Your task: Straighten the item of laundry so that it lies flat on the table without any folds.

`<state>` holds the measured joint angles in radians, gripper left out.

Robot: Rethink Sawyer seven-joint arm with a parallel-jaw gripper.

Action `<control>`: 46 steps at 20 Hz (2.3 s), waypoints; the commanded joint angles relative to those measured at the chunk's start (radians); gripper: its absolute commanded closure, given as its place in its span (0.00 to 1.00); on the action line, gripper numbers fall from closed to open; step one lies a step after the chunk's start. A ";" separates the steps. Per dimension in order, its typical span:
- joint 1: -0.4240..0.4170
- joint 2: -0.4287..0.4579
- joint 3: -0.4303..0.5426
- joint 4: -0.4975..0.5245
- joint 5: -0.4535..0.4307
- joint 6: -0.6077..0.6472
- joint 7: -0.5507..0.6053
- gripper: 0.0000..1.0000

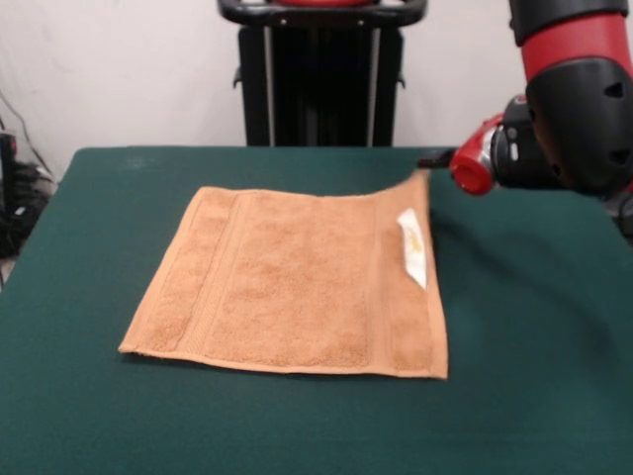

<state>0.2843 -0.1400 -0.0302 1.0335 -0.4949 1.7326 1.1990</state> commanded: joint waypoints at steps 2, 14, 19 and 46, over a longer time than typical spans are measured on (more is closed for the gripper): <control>0.041 -0.017 0.120 0.157 0.056 -0.060 0.060 1.00; 0.013 -0.106 0.147 0.206 0.077 -0.066 0.029 1.00; -0.069 -0.229 0.147 0.224 0.065 -0.171 -0.040 1.00; -0.420 -0.173 0.171 -0.296 0.059 -0.620 0.253 1.00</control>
<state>-0.1347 -0.4751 0.0693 0.8428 -0.4516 1.2321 1.1992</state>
